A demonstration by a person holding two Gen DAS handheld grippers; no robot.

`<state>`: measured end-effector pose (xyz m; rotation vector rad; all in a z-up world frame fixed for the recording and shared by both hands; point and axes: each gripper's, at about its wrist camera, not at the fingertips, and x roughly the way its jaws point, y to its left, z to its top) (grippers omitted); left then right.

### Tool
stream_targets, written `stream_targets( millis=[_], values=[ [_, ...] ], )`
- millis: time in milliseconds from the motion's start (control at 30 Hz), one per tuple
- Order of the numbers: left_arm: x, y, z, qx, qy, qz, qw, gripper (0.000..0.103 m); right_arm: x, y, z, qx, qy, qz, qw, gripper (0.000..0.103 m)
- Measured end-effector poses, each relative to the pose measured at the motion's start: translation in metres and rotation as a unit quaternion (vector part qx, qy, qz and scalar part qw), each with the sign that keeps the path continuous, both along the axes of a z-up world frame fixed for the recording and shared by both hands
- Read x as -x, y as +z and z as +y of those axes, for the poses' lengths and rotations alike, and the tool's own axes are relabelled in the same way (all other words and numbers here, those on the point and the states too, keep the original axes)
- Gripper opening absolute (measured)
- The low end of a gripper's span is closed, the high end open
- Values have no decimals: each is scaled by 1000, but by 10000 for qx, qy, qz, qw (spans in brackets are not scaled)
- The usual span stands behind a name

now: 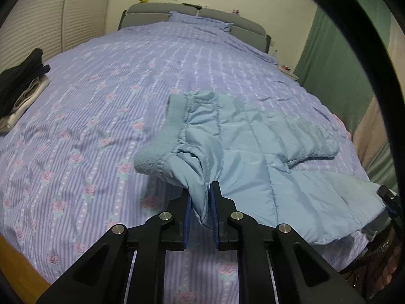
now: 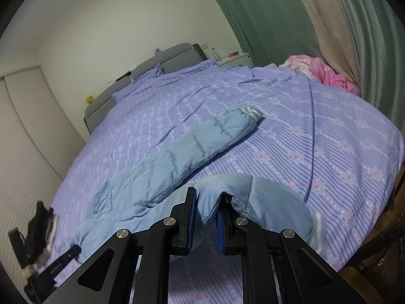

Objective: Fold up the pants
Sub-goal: 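Grasp the waistband with the left tool while the right tool grasps the leg cuff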

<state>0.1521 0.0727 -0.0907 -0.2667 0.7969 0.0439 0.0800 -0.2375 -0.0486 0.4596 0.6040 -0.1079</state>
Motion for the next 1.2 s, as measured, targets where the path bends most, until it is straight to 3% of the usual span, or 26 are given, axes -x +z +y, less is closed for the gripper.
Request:
stream_targets(
  millis=[100,233,433,667,800,1200],
  values=[
    [1,-2,4,78,63,119,9999,14,4,4,6,169,43,-34,9998,15],
    [-1,9,-2,-86,43,66,9999,14,11,15,2,48,5,-149,9999,15],
    [-28,35,-18,-610,-81,-224,9979,13,-13,34,-5,106,28,-162,9998,15],
    [-83,59,-15,-579,80,-300,9978,13,-80,48,-17,238,50,14,9997,15],
    [-118,60,-16,-618,77,-232,9978,13,-133,48,-21,375,62,381,9986,15],
    [-209,25,-11,-807,89,258,9964,13,-252,7,-20,574,-210,1269,9900,15]
  ],
)
